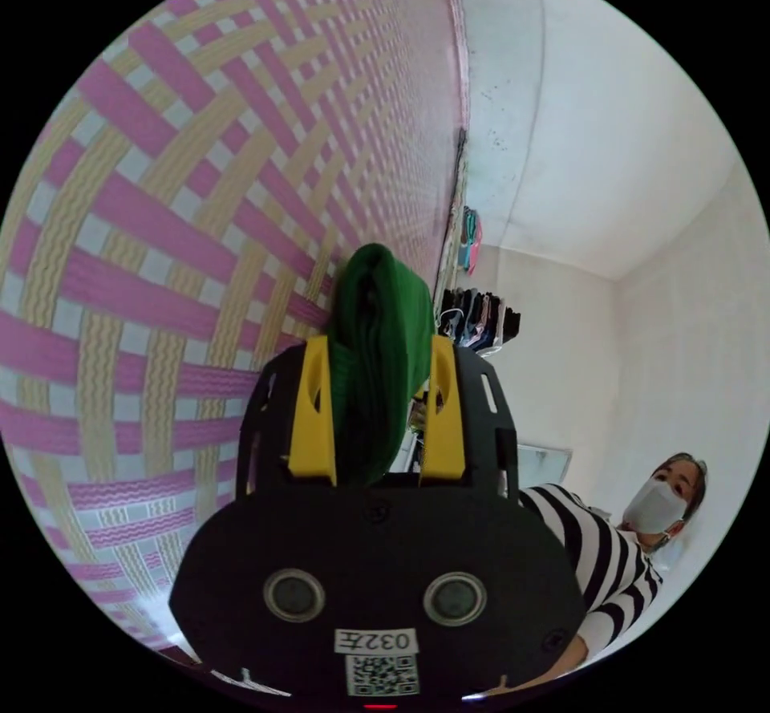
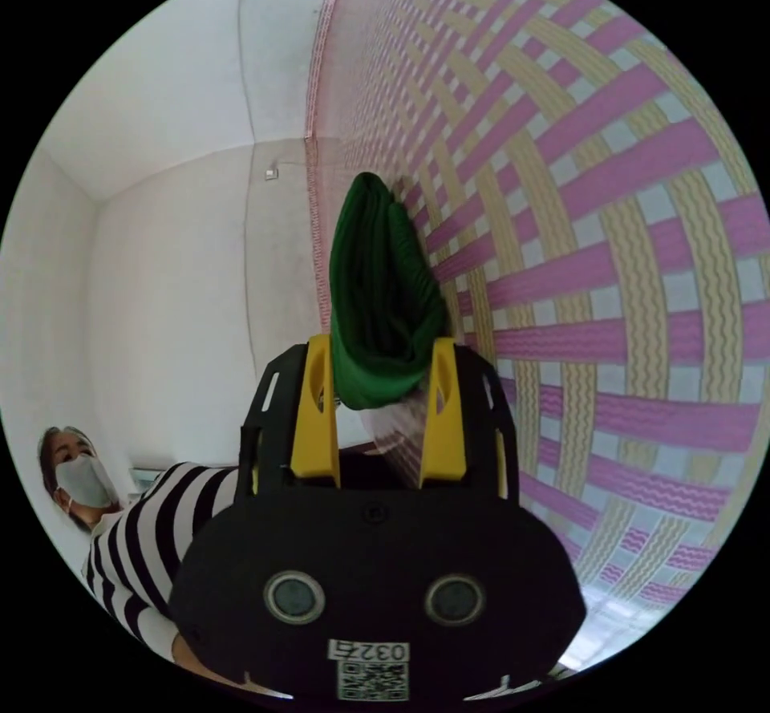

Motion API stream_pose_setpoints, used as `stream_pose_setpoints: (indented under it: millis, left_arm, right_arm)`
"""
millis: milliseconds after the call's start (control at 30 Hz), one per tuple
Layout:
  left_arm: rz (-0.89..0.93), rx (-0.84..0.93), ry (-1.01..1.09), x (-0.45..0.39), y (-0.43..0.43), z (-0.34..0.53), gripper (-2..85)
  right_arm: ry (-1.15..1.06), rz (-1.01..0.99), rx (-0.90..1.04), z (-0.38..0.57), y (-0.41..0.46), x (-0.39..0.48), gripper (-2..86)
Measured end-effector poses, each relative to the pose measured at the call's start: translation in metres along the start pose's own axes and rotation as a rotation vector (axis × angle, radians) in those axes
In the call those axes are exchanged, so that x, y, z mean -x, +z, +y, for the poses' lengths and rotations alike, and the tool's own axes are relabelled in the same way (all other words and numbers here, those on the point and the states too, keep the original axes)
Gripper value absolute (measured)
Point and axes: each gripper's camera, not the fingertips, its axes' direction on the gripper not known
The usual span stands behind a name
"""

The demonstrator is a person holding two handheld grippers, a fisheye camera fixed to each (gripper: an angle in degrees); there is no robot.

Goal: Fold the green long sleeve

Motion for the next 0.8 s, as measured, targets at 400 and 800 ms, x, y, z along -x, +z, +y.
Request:
stream_pose_setpoints:
  millis: [400, 800]
  left_arm:
    - [0.122, 0.040, 0.067, -0.012, -0.017, -0.004, 5.7]
    - [0.308, 0.596, 0.311, -0.072, 0.058, 0.007, 4.2]
  right_arm:
    - [-0.009, -0.007, -0.051, 0.055, 0.056, 0.065, 10.2]
    - [-0.084, 0.048, -0.472, 0.324, 0.032, 0.183, 9.7]
